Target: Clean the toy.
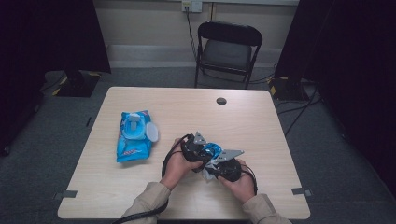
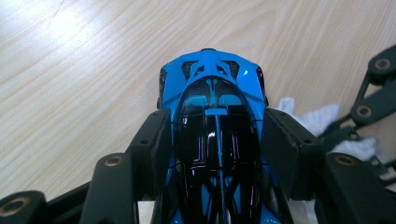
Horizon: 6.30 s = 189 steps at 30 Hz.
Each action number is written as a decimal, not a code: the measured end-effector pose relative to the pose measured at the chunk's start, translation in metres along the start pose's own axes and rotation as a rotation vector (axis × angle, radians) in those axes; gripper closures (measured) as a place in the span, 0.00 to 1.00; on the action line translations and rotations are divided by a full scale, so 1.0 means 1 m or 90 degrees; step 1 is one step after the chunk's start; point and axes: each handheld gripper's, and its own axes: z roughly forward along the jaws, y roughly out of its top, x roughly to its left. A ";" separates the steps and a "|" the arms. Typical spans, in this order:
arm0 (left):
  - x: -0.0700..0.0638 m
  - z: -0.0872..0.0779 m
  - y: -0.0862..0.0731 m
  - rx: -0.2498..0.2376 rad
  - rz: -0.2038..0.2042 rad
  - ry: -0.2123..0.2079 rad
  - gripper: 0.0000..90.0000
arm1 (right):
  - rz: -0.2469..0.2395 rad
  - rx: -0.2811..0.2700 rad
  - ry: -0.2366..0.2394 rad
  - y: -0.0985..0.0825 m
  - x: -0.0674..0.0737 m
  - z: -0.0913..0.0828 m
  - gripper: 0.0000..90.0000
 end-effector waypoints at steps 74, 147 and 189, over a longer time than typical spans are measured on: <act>0.001 0.000 -0.002 -0.008 -0.004 -0.001 0.49 | 0.020 -0.059 -0.024 -0.004 -0.038 -0.061 0.93; 0.000 0.000 -0.003 -0.011 -0.003 0.003 0.49 | -0.011 -0.007 0.041 0.000 0.000 0.003 0.92; 0.001 -0.002 -0.003 -0.010 -0.007 -0.002 0.49 | -0.083 -0.007 0.142 0.011 0.042 0.018 0.92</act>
